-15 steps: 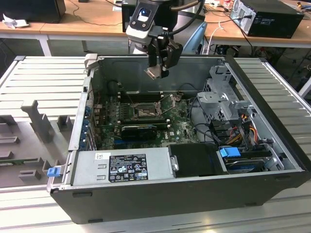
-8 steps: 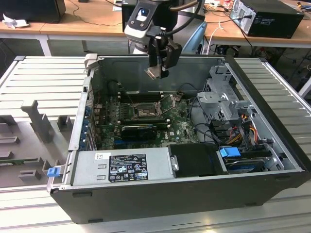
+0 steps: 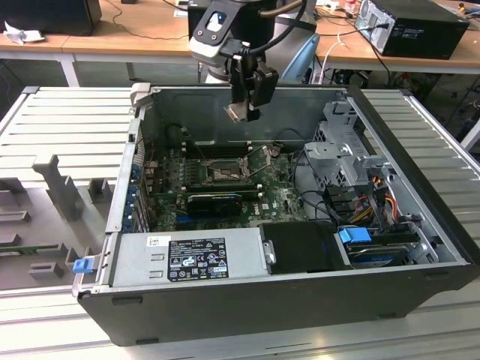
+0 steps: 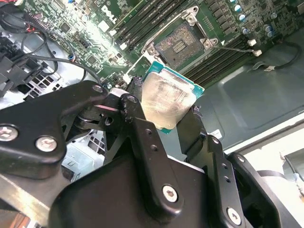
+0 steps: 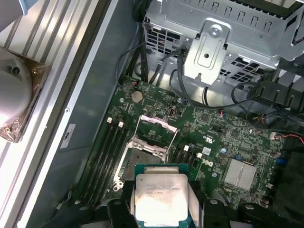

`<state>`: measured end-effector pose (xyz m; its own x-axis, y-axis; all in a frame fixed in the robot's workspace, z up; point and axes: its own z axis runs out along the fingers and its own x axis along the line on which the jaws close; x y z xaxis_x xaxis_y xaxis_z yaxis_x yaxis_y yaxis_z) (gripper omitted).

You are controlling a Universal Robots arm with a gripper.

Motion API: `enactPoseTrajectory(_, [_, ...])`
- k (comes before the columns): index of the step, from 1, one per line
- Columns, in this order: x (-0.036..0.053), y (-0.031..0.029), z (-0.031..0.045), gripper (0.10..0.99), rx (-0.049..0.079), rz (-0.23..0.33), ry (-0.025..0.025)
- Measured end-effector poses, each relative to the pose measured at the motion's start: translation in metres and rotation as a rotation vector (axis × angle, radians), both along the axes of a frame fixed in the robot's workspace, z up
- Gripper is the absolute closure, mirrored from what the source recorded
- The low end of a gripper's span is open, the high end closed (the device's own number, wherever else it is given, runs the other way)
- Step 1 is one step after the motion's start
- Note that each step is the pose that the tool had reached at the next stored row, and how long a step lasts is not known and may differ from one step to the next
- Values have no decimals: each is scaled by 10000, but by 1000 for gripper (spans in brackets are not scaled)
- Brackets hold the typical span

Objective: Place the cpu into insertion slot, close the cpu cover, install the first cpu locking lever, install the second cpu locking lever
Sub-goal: 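Place the cpu into insertion slot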

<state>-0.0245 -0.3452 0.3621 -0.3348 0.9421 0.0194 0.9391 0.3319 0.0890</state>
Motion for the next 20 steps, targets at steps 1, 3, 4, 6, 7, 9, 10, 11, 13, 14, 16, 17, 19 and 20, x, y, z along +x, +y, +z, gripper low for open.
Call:
enactPoseTrajectory(1, [0, 0, 0, 553, 0, -94, 0])
enactPoseTrajectory(3, [0, 0, 0, 553, 0, -325, 0])
enactPoseTrajectory(4, [0, 0, 0, 553, 0, -412, 0])
enactPoseTrajectory(6, [0, 0, 0, 553, 0, -535, 0])
enactPoseTrajectory(7, [0, 0, 0, 553, 0, -657, 0])
enactPoseTrajectory(9, [0, 0, 0, 553, 0, -873, 0])
enactPoseTrajectory(10, [0, 0, 0, 553, 0, -1010, 0])
enactPoseTrajectory(11, [0, 0, 0, 553, 0, -1072, 0])
enactPoseTrajectory(13, [0, 0, 0, 553, 0, -1241, 0])
enactPoseTrajectory(14, [0, 0, -1, 553, 1, -1328, 0])
enactPoseTrajectory(16, [0, 0, 0, 553, 0, -1528, 0])
enactPoseTrajectory(17, [0, 0, -1, 553, 0, -1637, 0])
enactPoseTrajectory(19, [0, 0, -1, 553, 0, -1795, 0])
enactPoseTrajectory(20, [0, 0, -1, 553, 0, -1853, 0])
